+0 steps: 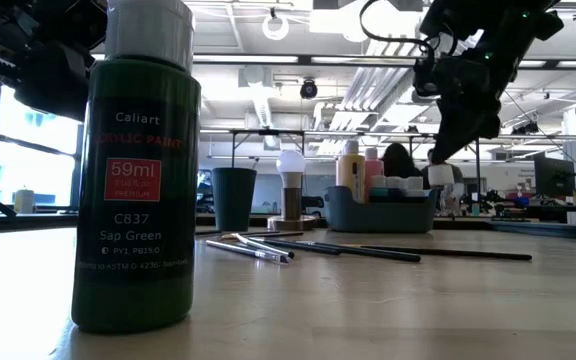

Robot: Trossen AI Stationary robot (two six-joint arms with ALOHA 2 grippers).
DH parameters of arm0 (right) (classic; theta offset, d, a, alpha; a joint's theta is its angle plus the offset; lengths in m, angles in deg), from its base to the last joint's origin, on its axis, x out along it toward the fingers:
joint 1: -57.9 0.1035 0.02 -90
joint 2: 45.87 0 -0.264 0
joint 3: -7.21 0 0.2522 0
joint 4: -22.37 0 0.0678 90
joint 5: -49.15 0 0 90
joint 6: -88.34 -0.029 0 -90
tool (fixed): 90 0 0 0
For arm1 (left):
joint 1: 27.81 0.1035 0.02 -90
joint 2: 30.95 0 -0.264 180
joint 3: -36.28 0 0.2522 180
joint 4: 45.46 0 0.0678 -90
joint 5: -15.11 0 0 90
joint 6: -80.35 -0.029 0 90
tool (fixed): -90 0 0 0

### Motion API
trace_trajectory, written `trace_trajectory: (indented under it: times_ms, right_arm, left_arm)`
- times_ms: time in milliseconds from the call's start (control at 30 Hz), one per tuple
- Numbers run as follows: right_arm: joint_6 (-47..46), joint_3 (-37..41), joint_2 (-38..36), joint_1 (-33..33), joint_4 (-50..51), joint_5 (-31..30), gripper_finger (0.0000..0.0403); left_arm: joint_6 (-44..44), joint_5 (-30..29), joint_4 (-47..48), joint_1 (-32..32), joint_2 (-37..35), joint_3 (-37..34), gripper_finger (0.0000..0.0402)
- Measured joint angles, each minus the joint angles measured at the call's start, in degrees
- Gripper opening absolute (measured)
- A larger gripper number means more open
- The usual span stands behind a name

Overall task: Pick & Place Paint Supplies
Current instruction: Move the small yellow paint bottle to the center of the table

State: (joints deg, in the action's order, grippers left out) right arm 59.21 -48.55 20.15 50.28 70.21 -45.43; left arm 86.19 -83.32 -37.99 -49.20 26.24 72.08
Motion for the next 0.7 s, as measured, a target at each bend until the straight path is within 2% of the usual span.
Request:
trace_trajectory:
  times_ms: [300, 567, 700]
  right_arm:
    - [-3.72, 0.00, 0.02, 4.49, -4.66, 0.01, 0.0002]
    - [5.43, 0.00, 1.47, 7.12, -24.00, -4.15, 0.0002]
    - [8.95, 0.00, 1.97, 8.13, -28.18, -4.14, 0.0002]
  left_arm:
    - [1.51, -0.08, -0.04, 0.00, 0.00, 0.00, 0.0006]
    - [2.14, -0.27, -0.20, -0.01, 0.00, 0.00, 0.0006]
    - [4.36, -0.28, -0.48, 0.00, 0.00, 0.00, 0.0006]
